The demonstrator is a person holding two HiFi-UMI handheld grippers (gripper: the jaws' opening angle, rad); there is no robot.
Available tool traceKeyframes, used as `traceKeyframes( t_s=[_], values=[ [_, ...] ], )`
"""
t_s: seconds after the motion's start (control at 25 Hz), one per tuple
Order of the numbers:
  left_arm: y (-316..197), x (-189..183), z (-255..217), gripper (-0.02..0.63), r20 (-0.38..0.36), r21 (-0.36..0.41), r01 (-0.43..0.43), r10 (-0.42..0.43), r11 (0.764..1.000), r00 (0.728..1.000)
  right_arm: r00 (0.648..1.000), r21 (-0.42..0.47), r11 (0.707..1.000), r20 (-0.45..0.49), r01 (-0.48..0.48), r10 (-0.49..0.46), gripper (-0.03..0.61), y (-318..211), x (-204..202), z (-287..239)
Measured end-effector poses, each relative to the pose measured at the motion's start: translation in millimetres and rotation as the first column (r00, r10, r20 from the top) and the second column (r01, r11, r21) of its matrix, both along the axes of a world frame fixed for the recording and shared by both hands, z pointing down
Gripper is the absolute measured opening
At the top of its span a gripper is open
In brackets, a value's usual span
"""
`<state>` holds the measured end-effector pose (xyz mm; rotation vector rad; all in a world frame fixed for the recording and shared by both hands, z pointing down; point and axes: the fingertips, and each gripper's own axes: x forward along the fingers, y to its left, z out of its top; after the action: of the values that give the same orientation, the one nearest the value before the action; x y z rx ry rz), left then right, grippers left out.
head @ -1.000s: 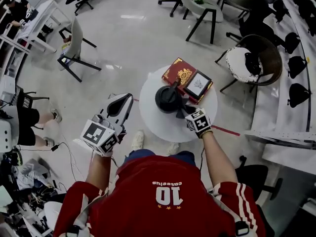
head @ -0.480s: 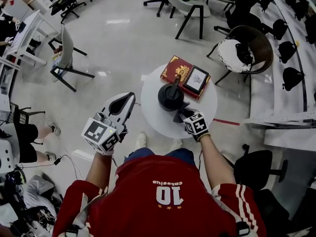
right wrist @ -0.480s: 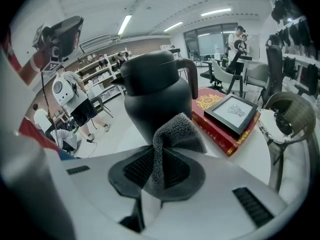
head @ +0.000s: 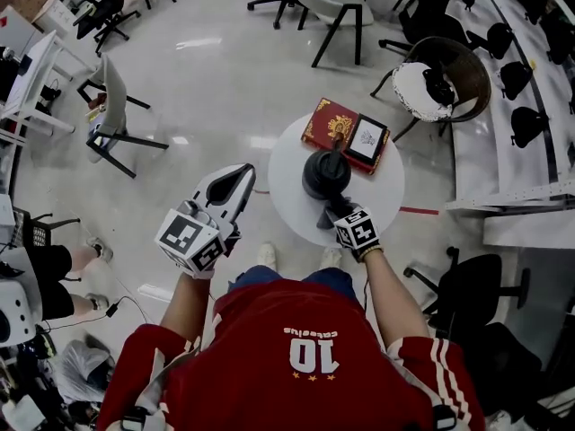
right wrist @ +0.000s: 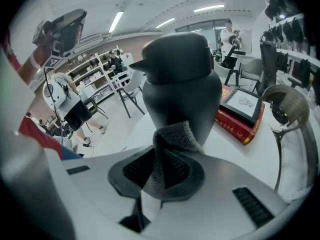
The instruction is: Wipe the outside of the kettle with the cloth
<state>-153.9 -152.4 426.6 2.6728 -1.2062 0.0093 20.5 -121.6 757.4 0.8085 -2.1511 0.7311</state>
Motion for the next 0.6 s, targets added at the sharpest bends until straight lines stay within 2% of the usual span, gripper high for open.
traceKeyframes(
  t_s=[0.36, 0.6],
  values=[
    [-13.3, -44.5, 5.4, 0.006, -0.011, -0.001, -0.07, 0.07, 0.998, 0.997, 0.99, 0.011, 0.99, -0.012, -0.142, 0.142, 0.049, -3.2, -36.4, 4.4],
    [-22.7, -67.6, 8.3, 0.006, -0.006, -0.005, -0.099, 0.099, 0.995, 0.995, 0.975, 0.001, 0.975, 0.011, -0.22, 0.22, 0.049, -8.8, -63.2, 4.3]
  ],
)
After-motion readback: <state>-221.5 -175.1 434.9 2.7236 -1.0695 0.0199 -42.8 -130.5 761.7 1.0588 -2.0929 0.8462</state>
